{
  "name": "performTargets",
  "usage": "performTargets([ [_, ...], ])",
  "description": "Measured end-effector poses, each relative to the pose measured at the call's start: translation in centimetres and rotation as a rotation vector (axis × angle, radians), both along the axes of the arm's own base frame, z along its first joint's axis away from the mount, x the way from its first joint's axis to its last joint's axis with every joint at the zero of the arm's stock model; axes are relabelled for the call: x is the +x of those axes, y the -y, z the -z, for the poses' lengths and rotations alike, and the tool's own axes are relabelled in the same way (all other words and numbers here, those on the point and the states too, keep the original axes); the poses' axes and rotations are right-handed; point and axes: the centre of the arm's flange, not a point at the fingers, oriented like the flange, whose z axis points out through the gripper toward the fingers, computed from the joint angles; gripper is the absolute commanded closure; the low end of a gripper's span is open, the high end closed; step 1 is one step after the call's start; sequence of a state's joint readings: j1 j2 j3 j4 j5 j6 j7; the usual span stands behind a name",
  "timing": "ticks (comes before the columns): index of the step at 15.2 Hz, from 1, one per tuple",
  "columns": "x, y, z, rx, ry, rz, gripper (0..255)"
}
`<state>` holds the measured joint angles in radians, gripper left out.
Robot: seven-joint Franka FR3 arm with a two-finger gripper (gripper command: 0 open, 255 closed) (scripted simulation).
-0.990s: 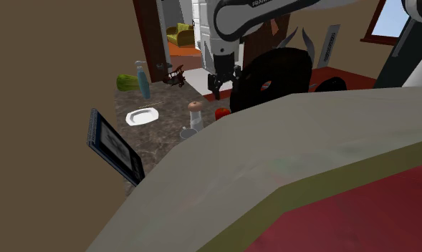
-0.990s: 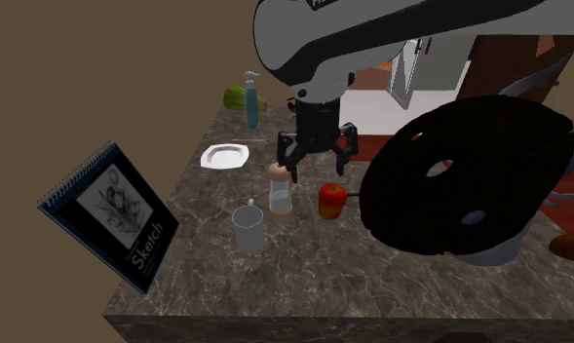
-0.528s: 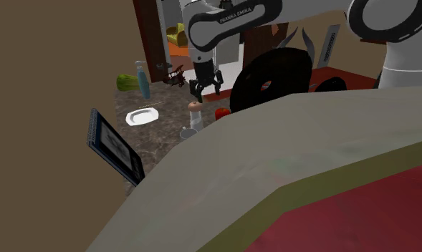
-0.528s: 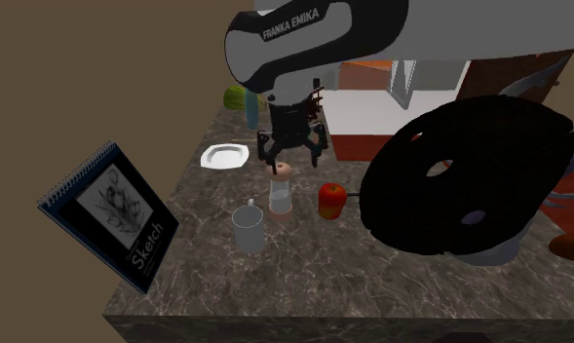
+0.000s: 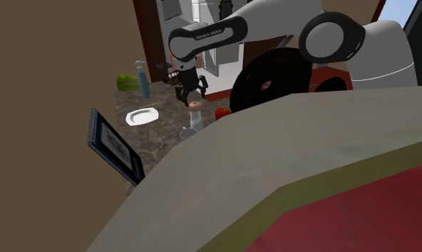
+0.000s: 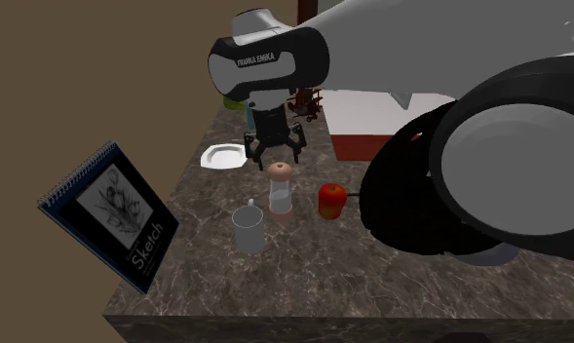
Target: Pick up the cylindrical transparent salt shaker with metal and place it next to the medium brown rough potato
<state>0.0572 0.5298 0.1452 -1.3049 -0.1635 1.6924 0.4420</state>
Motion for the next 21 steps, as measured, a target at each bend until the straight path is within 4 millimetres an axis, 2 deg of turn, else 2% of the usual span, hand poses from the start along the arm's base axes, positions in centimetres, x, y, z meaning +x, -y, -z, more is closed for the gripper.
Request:
performTargets([
  [6,-0.2,0.2,3.0,-0.001,0.000,0.001,0],
  [12,-0.2,0.3,3.3,-0.001,0.000,0.000,0],
  [13,-0.2,0.3,3.3,-0.001,0.000,0.000,255],
  [21,-0.2,0.3,3.3,-0.001,0.001,0.000,255],
])
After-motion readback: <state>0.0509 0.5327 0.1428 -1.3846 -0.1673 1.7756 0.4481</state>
